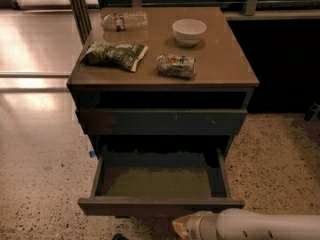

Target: Close middle drawer

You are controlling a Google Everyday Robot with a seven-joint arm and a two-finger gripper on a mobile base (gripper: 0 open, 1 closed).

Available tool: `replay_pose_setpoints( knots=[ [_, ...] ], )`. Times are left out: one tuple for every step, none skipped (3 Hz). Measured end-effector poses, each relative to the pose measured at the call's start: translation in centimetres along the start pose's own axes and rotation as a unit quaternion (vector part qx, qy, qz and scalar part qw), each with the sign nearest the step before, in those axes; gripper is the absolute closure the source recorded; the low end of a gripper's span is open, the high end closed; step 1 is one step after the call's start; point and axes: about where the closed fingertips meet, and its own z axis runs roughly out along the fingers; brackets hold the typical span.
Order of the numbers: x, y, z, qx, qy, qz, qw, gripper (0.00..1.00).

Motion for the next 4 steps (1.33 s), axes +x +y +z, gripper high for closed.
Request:
replay_pose_setpoints(
  knots=[
    [0.0,0.0,0.0,0.0,0.0,0.0,1.0,1.0],
    [-0.8,-0.8,0.8,0.014,-0.006,-0.005,0.9999,1.0],
    [-2.7,-2.1,1.8,0.036,-0.026,-0.017,0.9989,1.0],
    [-2.9,-2.2,2.1,0.039,-0.029,-0.019,0.9986,1.0]
  ],
)
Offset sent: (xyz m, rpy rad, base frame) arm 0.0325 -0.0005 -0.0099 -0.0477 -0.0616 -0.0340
